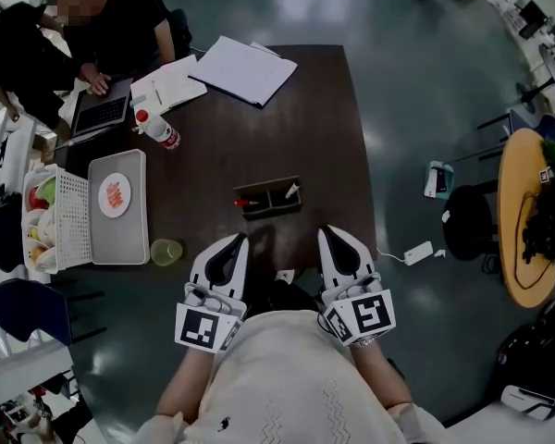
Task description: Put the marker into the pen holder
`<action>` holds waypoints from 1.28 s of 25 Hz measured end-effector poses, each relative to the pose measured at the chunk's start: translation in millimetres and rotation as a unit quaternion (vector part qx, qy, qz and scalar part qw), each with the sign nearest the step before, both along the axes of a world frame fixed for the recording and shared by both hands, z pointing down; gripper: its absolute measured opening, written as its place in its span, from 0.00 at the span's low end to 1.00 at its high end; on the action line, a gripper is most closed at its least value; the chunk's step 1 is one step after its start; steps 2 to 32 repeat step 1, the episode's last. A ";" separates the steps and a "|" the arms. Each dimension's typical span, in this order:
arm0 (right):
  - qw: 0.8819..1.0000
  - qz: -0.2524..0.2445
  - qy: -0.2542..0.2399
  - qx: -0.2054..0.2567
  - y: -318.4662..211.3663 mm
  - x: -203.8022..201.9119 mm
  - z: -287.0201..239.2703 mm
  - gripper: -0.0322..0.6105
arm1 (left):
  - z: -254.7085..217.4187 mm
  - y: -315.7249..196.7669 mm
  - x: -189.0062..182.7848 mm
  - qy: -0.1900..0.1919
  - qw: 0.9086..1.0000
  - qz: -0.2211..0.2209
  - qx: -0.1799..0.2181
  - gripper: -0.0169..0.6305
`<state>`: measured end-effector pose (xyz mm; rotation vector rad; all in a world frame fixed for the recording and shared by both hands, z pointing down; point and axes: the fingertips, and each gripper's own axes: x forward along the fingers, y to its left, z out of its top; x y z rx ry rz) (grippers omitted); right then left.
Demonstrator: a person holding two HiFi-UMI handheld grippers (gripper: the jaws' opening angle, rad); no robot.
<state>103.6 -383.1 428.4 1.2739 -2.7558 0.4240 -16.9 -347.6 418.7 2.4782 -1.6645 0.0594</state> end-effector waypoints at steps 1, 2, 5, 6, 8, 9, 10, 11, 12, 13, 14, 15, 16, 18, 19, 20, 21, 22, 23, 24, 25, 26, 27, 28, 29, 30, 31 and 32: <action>1.000 0.001 0.001 0.001 -1.7 0.4 1.1 0.08 | -0.7 -0.7 0.1 0.000 1.000 0.001 0.002 0.04; 1.000 0.001 0.001 0.001 -1.7 0.4 1.1 0.08 | -0.7 -0.7 0.1 0.000 1.000 0.001 0.002 0.04; 1.000 0.001 0.001 0.001 -1.7 0.4 1.1 0.08 | -0.7 -0.7 0.1 0.000 1.000 0.001 0.002 0.04; 1.000 0.001 0.001 0.001 -1.7 0.4 1.1 0.08 | -0.7 -0.7 0.1 0.000 1.000 0.001 0.002 0.04; 1.000 0.001 0.001 0.001 -1.7 0.4 1.1 0.08 | -0.7 -0.7 0.1 0.000 1.000 0.001 0.002 0.04; 1.000 0.001 0.001 0.001 -1.7 0.4 1.1 0.08 | -0.7 -0.7 0.1 0.000 1.000 0.001 0.002 0.04; 1.000 0.001 0.001 0.001 -1.7 0.4 1.1 0.08 | -0.7 -0.7 0.1 0.000 1.000 0.001 0.002 0.04; 1.000 0.001 0.001 0.001 -1.7 0.4 1.1 0.08 | -0.7 -0.7 0.1 0.000 1.000 0.001 0.002 0.04; 1.000 0.001 0.001 0.001 -1.7 0.4 1.1 0.08 | -0.7 -0.7 0.1 0.000 1.000 0.001 0.002 0.04; 1.000 0.001 0.001 0.001 -1.7 0.4 1.1 0.08 | -0.7 -0.7 0.1 0.000 1.000 0.001 0.002 0.04; 1.000 0.001 0.001 0.001 -1.7 0.4 1.1 0.08 | -0.7 -0.7 0.1 0.000 1.000 0.001 0.002 0.04; 1.000 0.001 0.001 0.001 -1.7 0.4 1.1 0.08 | -0.7 -0.7 0.1 0.000 1.000 0.001 0.002 0.04; 1.000 0.001 0.001 0.001 -1.7 0.4 1.1 0.08 | -0.7 -0.7 0.1 0.000 1.000 0.001 0.002 0.04; 1.000 0.001 0.001 0.001 -1.7 0.4 1.1 0.08 | -0.7 -0.7 0.1 0.000 1.000 0.001 0.002 0.04; 1.000 0.001 0.001 0.001 -1.7 0.4 1.1 0.08 | -0.7 -0.7 0.1 0.000 1.000 0.001 0.002 0.04; 1.000 0.001 0.001 0.001 -1.7 0.4 1.1 0.08 | -0.7 -0.7 0.1 0.000 1.000 0.001 0.002 0.04; 1.000 0.001 0.001 0.001 -1.7 0.4 1.1 0.08 | -0.7 -0.7 0.1 0.000 1.000 0.001 0.002 0.04; 1.000 0.001 0.001 0.001 -1.7 0.4 1.1 0.08 | -0.7 -0.7 0.1 0.000 1.000 0.001 0.002 0.04; 1.000 0.001 0.001 0.001 -1.7 0.4 1.1 0.08 | -0.7 -0.7 0.1 0.000 1.000 0.001 0.002 0.04; 1.000 0.001 0.001 0.001 -1.7 0.4 1.1 0.08 | -0.7 -0.7 0.1 0.000 1.000 0.001 0.002 0.04; 1.000 0.001 0.001 0.001 -1.7 0.4 1.1 0.08 | -0.7 -0.7 0.1 0.000 1.000 0.001 0.002 0.04; 1.000 0.001 0.001 0.001 -1.7 0.4 1.1 0.08 | -0.7 -0.7 0.1 0.000 1.000 0.001 0.002 0.04; 1.000 0.001 0.001 0.001 -1.7 0.4 1.1 0.08 | -0.7 -0.7 0.1 0.000 1.000 0.001 0.002 0.04; 1.000 0.001 0.001 0.001 -1.7 0.4 1.1 0.08 | -0.7 -0.7 0.1 0.000 1.000 0.001 0.002 0.04; 1.000 0.001 0.001 0.001 -1.7 0.4 1.1 0.08 | -0.7 -0.7 0.1 0.000 1.000 0.001 0.002 0.04; 1.000 0.001 0.001 0.001 -1.7 0.4 1.1 0.08 | -0.7 -0.7 0.1 0.000 1.000 0.001 0.002 0.04; 1.000 0.001 0.001 0.001 -1.7 0.4 1.1 0.08 | -0.7 -0.7 0.1 0.000 1.000 0.001 0.002 0.04; 1.000 0.001 0.001 0.001 -1.7 0.4 1.1 0.08 | -0.7 -0.7 0.1 0.000 1.000 0.001 0.002 0.04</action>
